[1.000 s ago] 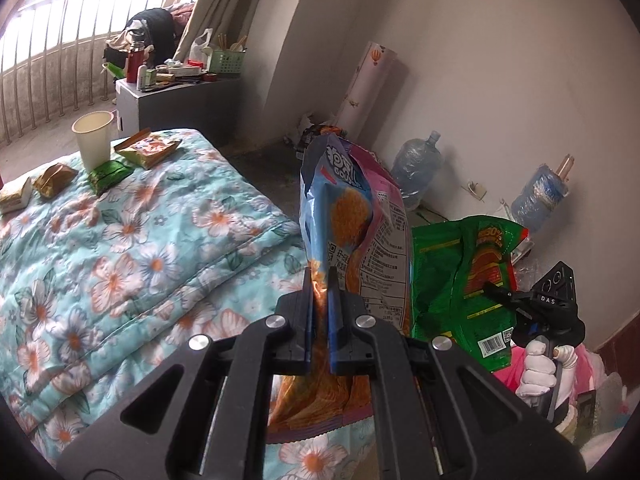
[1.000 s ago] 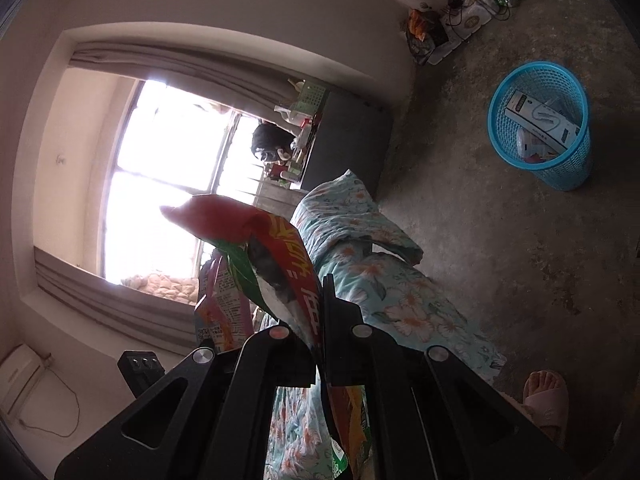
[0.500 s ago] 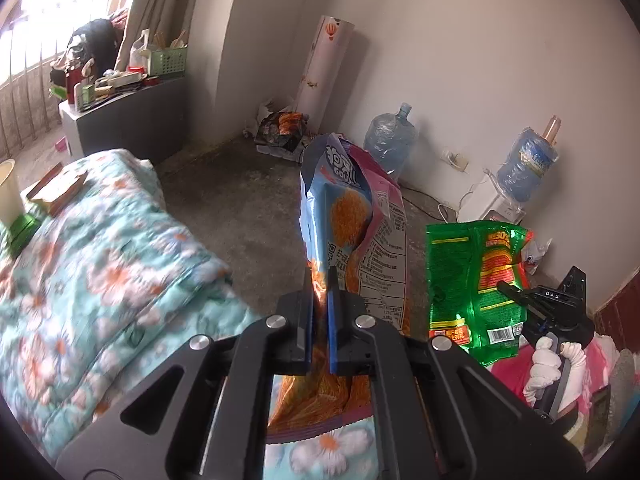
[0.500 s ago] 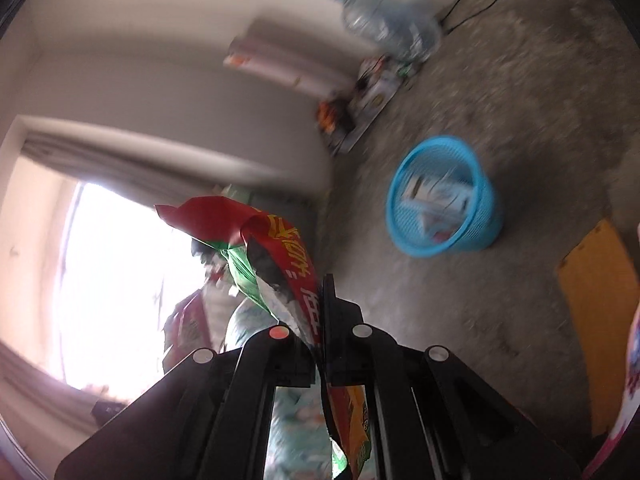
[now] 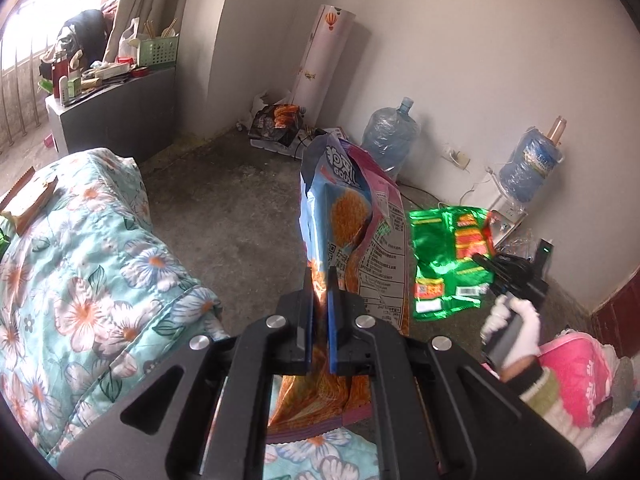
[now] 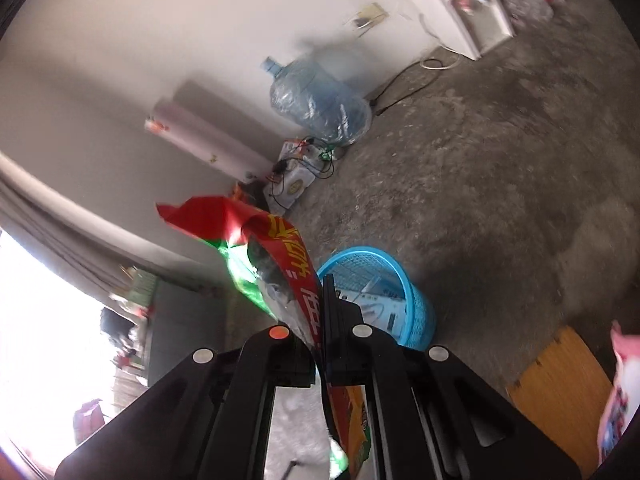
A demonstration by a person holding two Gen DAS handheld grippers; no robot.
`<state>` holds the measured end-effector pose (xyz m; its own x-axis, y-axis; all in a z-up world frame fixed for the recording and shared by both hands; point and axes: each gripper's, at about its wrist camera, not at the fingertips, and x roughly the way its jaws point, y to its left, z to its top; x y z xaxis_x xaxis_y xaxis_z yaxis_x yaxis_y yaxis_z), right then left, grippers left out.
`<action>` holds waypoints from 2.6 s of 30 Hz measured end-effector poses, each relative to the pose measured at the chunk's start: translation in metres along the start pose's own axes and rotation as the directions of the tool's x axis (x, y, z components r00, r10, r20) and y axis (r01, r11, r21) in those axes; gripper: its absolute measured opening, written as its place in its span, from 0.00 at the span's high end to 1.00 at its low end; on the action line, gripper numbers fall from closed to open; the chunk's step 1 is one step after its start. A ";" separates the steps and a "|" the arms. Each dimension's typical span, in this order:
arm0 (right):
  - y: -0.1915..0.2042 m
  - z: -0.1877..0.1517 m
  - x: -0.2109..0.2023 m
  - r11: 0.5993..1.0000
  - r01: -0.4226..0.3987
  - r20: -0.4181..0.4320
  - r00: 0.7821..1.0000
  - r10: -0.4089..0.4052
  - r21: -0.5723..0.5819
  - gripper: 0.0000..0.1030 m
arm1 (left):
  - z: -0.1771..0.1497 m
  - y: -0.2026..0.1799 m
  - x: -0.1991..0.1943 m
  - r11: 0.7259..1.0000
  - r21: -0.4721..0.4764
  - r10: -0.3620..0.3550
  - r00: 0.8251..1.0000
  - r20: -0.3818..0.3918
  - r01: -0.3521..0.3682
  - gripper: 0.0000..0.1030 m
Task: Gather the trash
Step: 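Carry both bags over the blue wastebasket, then open right tool to drop the green chip bag into the wastebasket, then open left tool to drop the snack bag into the wastebasket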
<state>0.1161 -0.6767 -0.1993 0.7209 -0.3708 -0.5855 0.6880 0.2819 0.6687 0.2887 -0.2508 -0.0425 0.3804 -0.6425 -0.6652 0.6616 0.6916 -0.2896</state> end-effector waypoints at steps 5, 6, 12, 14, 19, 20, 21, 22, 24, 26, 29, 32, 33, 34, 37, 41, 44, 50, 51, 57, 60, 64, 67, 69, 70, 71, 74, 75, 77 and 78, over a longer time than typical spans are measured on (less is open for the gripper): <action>0.045 -0.009 0.077 0.957 0.081 0.110 0.993 -0.052 -0.278 0.97 | 0.005 0.007 0.004 1.000 -0.005 0.021 1.000 -0.016 -0.021 0.96; 0.053 -0.013 0.093 0.936 0.108 0.138 0.988 -0.064 -0.336 0.97 | 0.006 0.009 0.005 1.000 -0.003 0.026 0.999 -0.018 -0.026 0.96; 0.054 -0.056 0.183 0.773 0.256 0.211 0.964 -0.161 -0.580 0.85 | 0.013 0.016 0.009 0.999 0.001 0.053 0.998 -0.031 -0.053 0.96; 0.040 -0.073 0.216 0.699 0.265 0.104 0.959 -0.264 -0.664 0.72 | 0.015 0.017 0.010 0.998 0.005 0.058 0.998 -0.037 -0.058 0.96; 0.013 -0.079 0.199 0.709 0.214 0.037 0.966 -0.257 -0.671 0.48 | 0.023 0.015 0.019 0.999 0.019 0.042 0.998 -0.050 -0.041 0.96; 0.009 -0.076 0.191 0.734 0.192 0.025 0.972 -0.232 -0.652 0.44 | 0.025 0.013 0.023 0.999 0.021 0.037 0.998 -0.052 -0.036 0.96; 0.006 -0.071 0.184 0.757 0.175 0.010 0.976 -0.217 -0.629 0.44 | 0.026 0.011 0.026 0.999 0.021 0.029 0.998 -0.056 -0.028 0.96; 0.003 -0.066 0.175 0.796 0.129 -0.032 0.983 -0.183 -0.591 0.44 | 0.027 0.009 0.029 1.000 0.020 0.020 0.998 -0.061 -0.019 0.96; -0.003 -0.057 0.162 0.861 0.002 -0.137 0.987 -0.084 -0.509 0.42 | 0.029 0.001 0.035 1.000 0.016 0.001 0.998 -0.071 0.000 0.96; -0.012 -0.045 0.151 0.908 -0.179 -0.252 0.964 0.085 -0.379 0.42 | 0.029 -0.003 0.038 1.000 0.018 -0.014 0.997 -0.077 0.015 0.96; -0.027 -0.021 0.134 0.925 -0.327 -0.254 0.928 0.274 -0.193 0.42 | 0.029 -0.013 0.038 0.999 0.037 -0.019 0.997 -0.078 0.021 0.96; -0.040 -0.001 0.132 0.959 -0.272 -0.156 0.954 0.257 -0.081 0.42 | 0.029 -0.018 0.035 0.999 0.048 -0.014 0.997 -0.073 0.018 0.96; -0.039 0.000 0.137 0.975 -0.211 -0.145 0.969 0.199 -0.072 0.42 | 0.028 -0.019 0.033 0.999 0.049 -0.011 0.997 -0.073 0.015 0.96; -0.039 0.002 0.146 0.988 -0.144 -0.140 0.981 0.134 -0.062 0.50 | 0.028 -0.020 0.033 0.999 0.049 -0.011 0.997 -0.073 0.014 0.96; -0.042 -0.001 0.185 0.999 -0.042 -0.206 0.978 0.036 -0.023 0.63 | 0.026 -0.021 0.029 0.998 0.059 -0.004 0.997 -0.072 0.008 0.96; -0.025 -0.042 0.238 0.985 0.022 -0.384 0.919 -0.088 -0.173 0.70 | 0.025 -0.018 0.025 0.998 0.061 0.006 0.998 -0.068 -0.002 0.96; -0.023 -0.071 0.259 0.973 0.045 -0.438 0.887 -0.143 -0.228 0.72 | 0.025 -0.016 0.025 0.998 0.056 0.016 0.998 -0.068 -0.012 0.96; -0.032 -0.082 0.274 0.960 0.164 -0.418 0.874 -0.248 -0.226 0.74 | 0.026 -0.009 0.030 0.999 0.051 0.015 0.996 -0.083 -0.010 0.96; -0.031 -0.080 0.274 0.954 0.179 -0.418 0.868 -0.268 -0.239 0.74 | 0.027 -0.009 0.032 0.999 0.051 0.010 0.996 -0.086 -0.006 0.96; -0.034 -0.056 0.243 0.980 0.090 -0.359 0.922 -0.149 -0.176 0.64 | 0.041 -0.020 0.056 0.997 0.067 -0.037 0.990 -0.137 0.047 0.96; -0.039 -0.048 0.233 0.981 0.069 -0.355 0.926 -0.130 -0.179 0.62 | 0.053 -0.034 0.077 0.992 0.102 -0.053 0.984 -0.171 0.071 0.96; -0.050 -0.032 0.200 0.996 0.021 -0.293 0.955 -0.045 -0.086 0.62 | 0.066 -0.052 0.117 0.987 0.133 -0.053 0.971 -0.234 0.086 0.96; -0.063 -0.024 0.165 1.000 -0.027 -0.231 0.972 0.030 0.013 0.62 | 0.067 -0.046 0.152 0.996 0.033 -0.067 0.944 -0.323 0.082 0.96; -0.073 -0.022 0.144 0.997 -0.048 -0.198 0.978 0.059 0.063 0.62 | 0.065 -0.038 0.172 0.999 -0.017 -0.051 0.933 -0.357 0.048 0.96; -0.078 -0.021 0.133 0.995 -0.060 -0.178 0.981 0.074 0.085 0.62 | 0.064 -0.036 0.178 0.999 -0.020 -0.036 0.932 -0.360 0.031 0.96; -0.083 -0.022 0.120 0.992 -0.071 -0.156 0.984 0.087 0.108 0.62 | 0.063 -0.034 0.185 1.000 -0.029 -0.021 0.932 -0.363 0.011 0.96; -0.093 -0.032 0.084 0.986 -0.071 -0.102 0.991 0.087 0.150 0.62 | 0.062 -0.034 0.211 0.998 -0.064 -0.007 0.922 -0.387 -0.019 0.96; -0.095 -0.036 0.074 0.985 -0.070 -0.094 0.992 0.086 0.157 0.62 | 0.062 -0.035 0.221 0.997 -0.078 -0.007 0.917 -0.398 -0.026 0.96; -0.098 -0.046 0.053 0.985 -0.056 -0.077 0.995 0.069 0.165 0.62 | 0.064 -0.039 0.243 0.992 -0.127 -0.031 0.905 -0.425 -0.026 0.96; -0.100 -0.050 0.045 0.984 -0.057 -0.076 0.995 0.071 0.169 0.62 | 0.064 -0.044 0.259 0.988 -0.153 -0.033 0.900 -0.434 -0.038 0.96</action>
<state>0.0841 -0.6770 -0.3153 0.7719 -0.2813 -0.5701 0.6219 0.1485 0.7689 0.3994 -0.4682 -0.1580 0.0406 -0.4579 -0.8881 0.5405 0.7576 -0.3659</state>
